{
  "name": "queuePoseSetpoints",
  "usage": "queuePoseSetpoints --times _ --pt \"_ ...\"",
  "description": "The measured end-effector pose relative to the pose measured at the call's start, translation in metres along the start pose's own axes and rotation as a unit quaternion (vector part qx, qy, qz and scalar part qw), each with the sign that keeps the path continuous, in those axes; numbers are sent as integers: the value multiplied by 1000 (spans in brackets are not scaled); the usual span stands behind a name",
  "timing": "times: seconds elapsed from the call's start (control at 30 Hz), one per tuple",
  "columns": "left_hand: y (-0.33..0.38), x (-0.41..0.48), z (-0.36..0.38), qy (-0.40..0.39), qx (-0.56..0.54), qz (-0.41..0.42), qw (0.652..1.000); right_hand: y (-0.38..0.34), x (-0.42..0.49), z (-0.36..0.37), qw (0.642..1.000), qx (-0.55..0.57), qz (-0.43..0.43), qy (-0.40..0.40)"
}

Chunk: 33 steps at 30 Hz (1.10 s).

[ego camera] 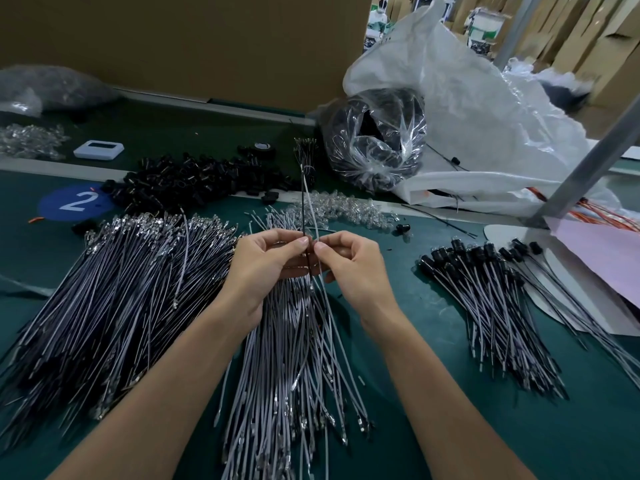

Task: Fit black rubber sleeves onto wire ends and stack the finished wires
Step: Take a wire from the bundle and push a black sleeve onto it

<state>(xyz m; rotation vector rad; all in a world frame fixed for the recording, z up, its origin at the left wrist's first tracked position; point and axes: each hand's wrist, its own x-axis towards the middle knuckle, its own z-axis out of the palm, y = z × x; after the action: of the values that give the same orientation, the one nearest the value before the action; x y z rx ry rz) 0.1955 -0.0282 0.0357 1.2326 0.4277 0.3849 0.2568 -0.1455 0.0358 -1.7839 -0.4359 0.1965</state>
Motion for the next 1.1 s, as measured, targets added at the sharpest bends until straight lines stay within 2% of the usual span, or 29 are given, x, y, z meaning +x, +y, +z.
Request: queuePoseSetpoints --times 0.27,0.43,0.57,0.77,0.9,1.03,1.1 --pt "-3 2 -2 -2 -10 0 1000 4 -1 7 999 9 -26 22" --pt "3 2 -3 26 -104 20 994 5 -2 6 998 -28 -50 -1" --pt "3 5 -7 55 -116 29 991 6 -3 6 996 -56 -62 -25" --pt "3 6 -7 51 -125 31 990 6 -3 4 991 -99 -75 -51" --pt "-4 3 4 33 -90 58 994 3 -4 6 995 -33 -79 -58" --pt "-6 2 10 15 -47 89 995 2 -4 5 997 42 -62 -7" --pt "-4 7 6 36 -7 114 993 3 -2 0 997 59 -41 24"
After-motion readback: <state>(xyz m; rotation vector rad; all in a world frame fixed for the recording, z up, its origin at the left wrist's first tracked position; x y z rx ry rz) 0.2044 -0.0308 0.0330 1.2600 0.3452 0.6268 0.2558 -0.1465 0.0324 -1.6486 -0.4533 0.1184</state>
